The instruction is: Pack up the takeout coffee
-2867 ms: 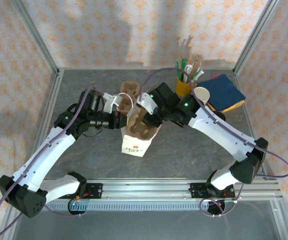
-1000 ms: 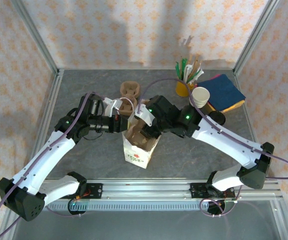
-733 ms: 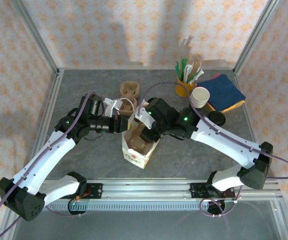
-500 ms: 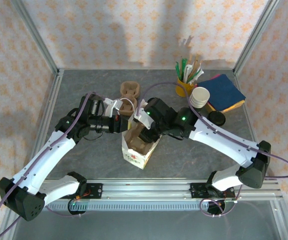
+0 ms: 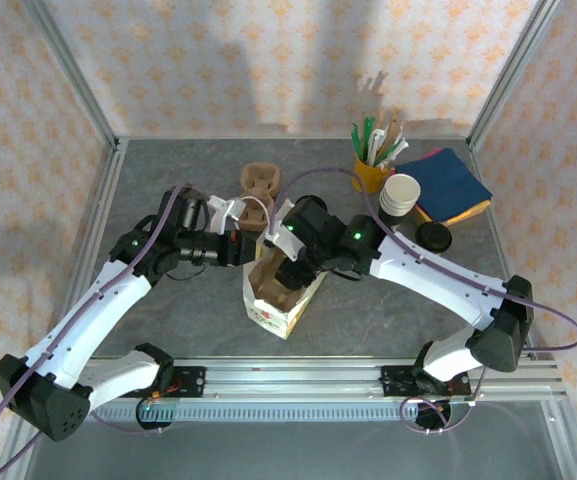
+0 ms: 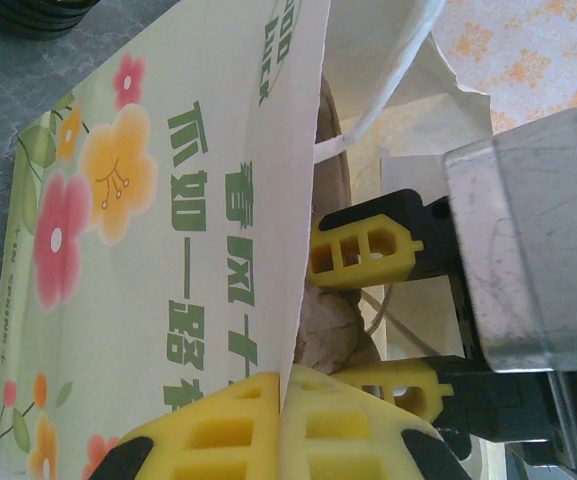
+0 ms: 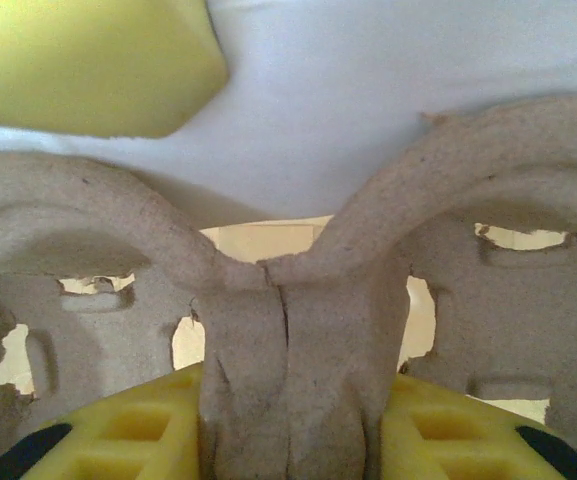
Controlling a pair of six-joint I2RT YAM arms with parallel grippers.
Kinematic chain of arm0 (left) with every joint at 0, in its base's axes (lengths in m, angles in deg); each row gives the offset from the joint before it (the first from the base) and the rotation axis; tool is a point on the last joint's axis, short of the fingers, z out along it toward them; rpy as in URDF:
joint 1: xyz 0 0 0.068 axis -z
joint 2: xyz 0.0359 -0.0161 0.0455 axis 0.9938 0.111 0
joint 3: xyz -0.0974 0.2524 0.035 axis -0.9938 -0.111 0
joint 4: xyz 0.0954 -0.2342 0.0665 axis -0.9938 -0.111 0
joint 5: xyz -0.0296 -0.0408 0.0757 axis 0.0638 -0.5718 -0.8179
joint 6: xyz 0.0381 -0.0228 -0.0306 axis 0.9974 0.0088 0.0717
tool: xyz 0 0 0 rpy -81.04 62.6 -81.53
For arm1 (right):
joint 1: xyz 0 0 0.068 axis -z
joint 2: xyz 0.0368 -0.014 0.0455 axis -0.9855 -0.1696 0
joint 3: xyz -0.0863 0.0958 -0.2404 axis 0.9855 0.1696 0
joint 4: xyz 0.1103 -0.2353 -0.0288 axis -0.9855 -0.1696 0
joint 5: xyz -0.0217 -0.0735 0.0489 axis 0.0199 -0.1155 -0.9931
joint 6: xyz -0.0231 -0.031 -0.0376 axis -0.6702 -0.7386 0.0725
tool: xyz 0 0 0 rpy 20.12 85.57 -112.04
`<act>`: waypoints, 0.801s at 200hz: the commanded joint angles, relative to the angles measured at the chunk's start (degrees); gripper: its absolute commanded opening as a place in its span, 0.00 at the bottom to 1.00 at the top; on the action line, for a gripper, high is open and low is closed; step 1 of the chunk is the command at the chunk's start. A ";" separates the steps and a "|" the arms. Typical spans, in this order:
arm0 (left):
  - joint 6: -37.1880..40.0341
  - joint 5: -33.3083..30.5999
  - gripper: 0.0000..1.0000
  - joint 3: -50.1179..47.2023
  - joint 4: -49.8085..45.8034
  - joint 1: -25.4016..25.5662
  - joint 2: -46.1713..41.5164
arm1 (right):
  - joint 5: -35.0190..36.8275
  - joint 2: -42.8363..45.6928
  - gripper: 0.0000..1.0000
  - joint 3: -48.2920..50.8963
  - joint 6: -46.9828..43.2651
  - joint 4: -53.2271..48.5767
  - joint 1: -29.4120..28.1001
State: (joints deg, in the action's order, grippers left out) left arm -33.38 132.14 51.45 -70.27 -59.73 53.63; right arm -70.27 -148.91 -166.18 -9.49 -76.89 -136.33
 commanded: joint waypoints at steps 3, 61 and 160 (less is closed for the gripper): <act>0.27 0.51 0.00 2.13 2.47 -0.26 -0.61 | -1.91 -0.44 0.37 1.77 0.73 -0.73 -0.56; 0.89 -1.29 0.00 3.36 -0.17 -0.26 -0.87 | -0.68 -2.29 0.37 1.87 0.99 -1.74 -0.51; -0.32 -7.92 0.00 7.40 -5.53 -0.26 -0.19 | -0.50 -4.85 0.37 1.93 2.14 -4.03 -0.57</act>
State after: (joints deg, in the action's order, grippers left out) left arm -33.31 126.70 55.78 -76.61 -59.73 53.63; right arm -70.32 -153.10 -164.96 -8.20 -77.17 -136.35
